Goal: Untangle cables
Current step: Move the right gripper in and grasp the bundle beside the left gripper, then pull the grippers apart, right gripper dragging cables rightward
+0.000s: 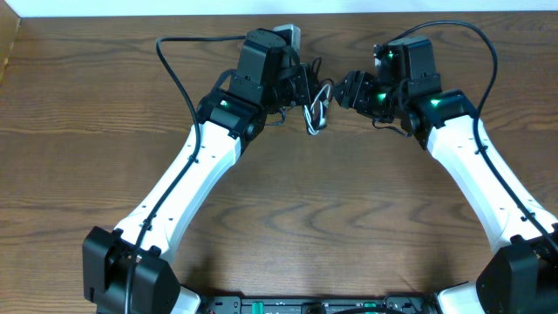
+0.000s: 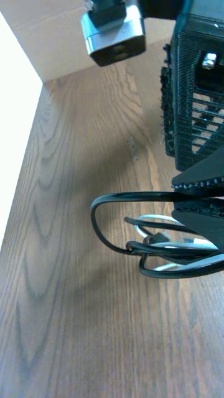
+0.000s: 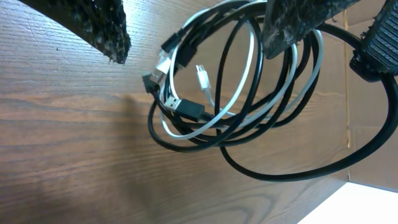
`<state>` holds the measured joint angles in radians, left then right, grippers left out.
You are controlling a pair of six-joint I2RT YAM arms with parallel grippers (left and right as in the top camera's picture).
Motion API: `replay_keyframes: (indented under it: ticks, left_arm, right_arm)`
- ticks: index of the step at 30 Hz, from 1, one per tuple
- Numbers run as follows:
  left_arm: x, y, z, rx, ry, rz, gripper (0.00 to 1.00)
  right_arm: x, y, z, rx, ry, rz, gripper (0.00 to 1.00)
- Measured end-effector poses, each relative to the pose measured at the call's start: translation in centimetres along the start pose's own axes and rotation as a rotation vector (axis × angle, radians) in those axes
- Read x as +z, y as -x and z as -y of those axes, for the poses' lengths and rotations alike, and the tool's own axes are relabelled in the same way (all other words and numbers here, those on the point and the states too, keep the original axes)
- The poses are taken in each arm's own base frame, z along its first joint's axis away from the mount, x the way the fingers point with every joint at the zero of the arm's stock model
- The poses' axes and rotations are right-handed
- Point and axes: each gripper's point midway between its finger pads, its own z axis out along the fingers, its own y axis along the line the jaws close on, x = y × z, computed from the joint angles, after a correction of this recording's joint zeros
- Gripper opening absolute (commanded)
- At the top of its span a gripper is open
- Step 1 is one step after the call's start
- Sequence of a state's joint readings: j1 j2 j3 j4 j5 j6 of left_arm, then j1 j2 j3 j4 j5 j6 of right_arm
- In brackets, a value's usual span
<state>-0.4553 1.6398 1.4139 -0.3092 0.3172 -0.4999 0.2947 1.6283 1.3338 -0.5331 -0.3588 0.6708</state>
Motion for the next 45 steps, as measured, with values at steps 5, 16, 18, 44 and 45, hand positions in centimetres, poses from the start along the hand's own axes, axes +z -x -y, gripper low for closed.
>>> replay_keyframes:
  ticks: [5,16,18,44,45]
  left_arm:
    - [0.0,0.2,0.1,-0.052,-0.003,0.006,0.07]
    - [0.0,-0.2,0.0,-0.109,-0.001,-0.011,0.08]
    - [0.0,-0.3,0.1,-0.109,-0.007,-0.014,0.07]
    - [0.0,-0.7,0.0,-0.114,-0.006,-0.034,0.07]
    - [0.0,-0.9,0.0,-0.116,-0.003,-0.039,0.08]
  right_arm:
    - [0.1,0.3,-0.2,-0.004,0.008,0.010,0.61]
    - [3.7,-0.8,0.1,0.011,0.068,-0.082,0.59]
    - [3.9,-0.8,-0.2,0.008,0.093,-0.090,0.59]
    - [7.7,-3.1,-1.5,-0.021,0.129,-0.144,0.15]
    - [7.8,-3.1,-1.4,-0.020,0.127,-0.145,0.07]
